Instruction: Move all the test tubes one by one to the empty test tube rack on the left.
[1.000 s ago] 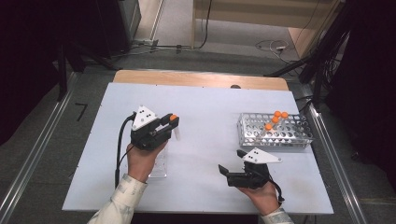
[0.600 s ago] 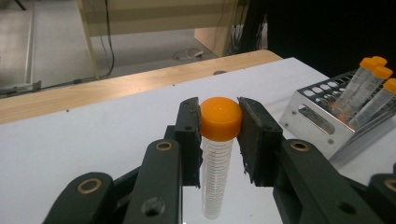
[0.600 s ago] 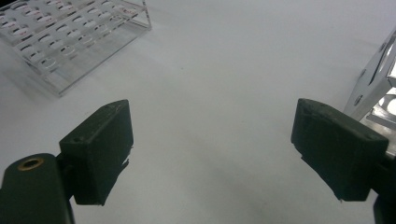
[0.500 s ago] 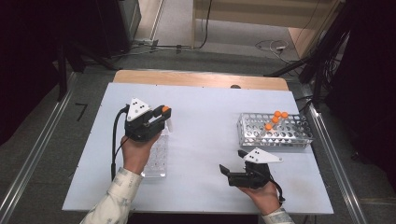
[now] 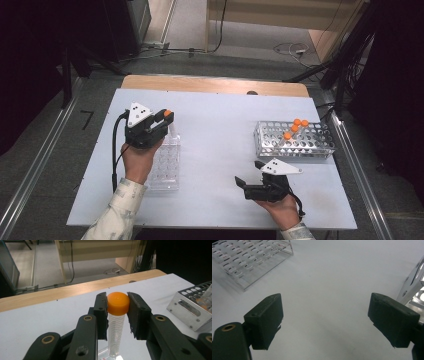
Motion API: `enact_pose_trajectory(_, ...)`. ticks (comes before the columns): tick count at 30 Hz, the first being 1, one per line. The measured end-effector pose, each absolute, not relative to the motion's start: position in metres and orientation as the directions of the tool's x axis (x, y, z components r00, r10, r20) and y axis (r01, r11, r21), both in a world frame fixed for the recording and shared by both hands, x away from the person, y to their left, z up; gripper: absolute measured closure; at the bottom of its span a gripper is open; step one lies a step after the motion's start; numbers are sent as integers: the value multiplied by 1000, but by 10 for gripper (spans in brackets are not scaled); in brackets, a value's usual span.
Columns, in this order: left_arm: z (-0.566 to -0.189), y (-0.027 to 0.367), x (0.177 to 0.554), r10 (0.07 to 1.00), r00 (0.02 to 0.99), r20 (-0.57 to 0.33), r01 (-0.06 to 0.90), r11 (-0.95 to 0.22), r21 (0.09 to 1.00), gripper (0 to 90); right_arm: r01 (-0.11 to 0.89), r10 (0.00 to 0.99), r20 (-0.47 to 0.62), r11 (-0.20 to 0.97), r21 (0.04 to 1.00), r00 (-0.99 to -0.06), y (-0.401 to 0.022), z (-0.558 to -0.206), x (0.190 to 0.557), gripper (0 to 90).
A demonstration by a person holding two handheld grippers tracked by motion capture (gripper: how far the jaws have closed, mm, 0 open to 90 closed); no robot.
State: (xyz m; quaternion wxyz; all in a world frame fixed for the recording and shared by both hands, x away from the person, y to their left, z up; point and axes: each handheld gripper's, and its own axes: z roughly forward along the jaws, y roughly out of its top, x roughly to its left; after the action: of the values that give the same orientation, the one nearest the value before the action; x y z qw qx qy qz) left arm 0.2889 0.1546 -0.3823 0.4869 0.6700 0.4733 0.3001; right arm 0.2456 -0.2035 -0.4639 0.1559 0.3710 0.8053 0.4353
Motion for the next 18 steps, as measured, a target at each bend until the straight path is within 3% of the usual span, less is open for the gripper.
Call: enact_pose_trajectory(18, -404, 151, 293, 924, 380, -38, 370, -114, 922, 705, 466, 735, 73, 346, 814, -674, -204, -465, 245, 119)
